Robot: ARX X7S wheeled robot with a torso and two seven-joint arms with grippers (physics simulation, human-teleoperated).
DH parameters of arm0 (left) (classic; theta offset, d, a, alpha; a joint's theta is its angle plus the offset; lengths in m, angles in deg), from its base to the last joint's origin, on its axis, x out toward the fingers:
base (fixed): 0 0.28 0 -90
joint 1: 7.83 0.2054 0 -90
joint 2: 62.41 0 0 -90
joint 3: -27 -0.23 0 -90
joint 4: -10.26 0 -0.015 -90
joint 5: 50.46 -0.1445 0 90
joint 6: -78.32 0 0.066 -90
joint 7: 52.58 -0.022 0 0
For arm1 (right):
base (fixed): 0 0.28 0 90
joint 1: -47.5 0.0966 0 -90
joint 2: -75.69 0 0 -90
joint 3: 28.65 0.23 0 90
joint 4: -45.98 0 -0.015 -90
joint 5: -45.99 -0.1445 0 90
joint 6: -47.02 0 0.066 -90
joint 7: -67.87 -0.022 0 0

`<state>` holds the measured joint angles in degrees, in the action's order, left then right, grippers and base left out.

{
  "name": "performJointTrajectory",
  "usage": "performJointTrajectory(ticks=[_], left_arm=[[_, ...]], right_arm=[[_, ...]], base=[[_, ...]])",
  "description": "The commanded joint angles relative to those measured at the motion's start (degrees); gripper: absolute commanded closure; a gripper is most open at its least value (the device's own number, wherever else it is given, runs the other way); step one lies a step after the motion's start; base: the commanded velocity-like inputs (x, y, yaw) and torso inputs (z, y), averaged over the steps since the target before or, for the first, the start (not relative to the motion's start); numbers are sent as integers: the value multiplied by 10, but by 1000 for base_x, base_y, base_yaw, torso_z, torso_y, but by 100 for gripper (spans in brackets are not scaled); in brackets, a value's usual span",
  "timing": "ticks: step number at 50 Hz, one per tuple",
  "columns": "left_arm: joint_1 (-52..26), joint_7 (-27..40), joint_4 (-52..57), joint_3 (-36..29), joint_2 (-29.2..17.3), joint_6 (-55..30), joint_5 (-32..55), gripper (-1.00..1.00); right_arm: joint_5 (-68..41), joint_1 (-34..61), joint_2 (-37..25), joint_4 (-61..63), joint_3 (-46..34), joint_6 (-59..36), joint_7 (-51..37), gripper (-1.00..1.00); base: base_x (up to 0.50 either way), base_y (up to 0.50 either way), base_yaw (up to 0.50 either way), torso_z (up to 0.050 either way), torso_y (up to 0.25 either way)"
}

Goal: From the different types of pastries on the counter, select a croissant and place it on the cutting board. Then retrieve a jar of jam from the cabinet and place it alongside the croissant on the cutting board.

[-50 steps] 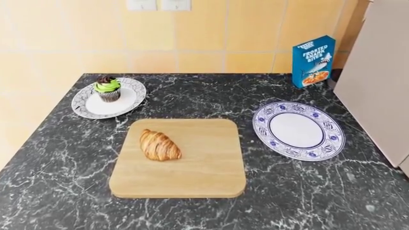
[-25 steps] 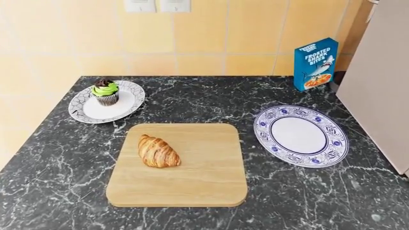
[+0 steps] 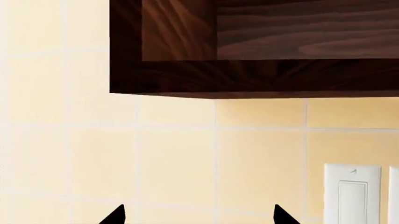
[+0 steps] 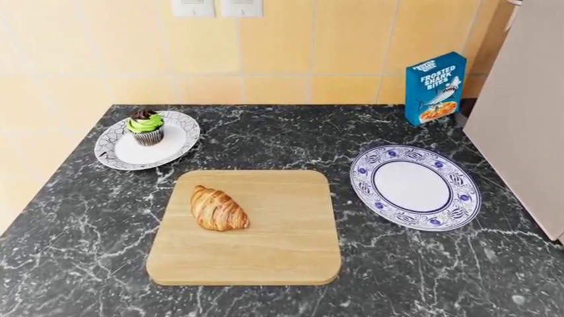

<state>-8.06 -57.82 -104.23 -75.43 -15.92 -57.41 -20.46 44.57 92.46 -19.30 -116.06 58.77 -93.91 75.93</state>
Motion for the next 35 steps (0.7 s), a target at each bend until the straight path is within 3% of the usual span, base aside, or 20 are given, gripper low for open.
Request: performJointTrajectory(ticks=[1, 26, 35], left_arm=[[2, 2, 3, 4, 0, 0, 3, -100], [-3, 3, 10, 12, -6, -9, 10, -100], [14, 8, 19, 20, -10, -10, 16, -100]], right_arm=[[30, 0, -4, -29, -30, 19, 13, 100], [92, 0, 14, 0, 10, 39, 25, 100], [28, -12, 29, -30, -43, 71, 8, 100]], base=[[-246, 0, 0, 0, 0], [-500, 1, 0, 0, 0], [-500, 1, 0, 0, 0]])
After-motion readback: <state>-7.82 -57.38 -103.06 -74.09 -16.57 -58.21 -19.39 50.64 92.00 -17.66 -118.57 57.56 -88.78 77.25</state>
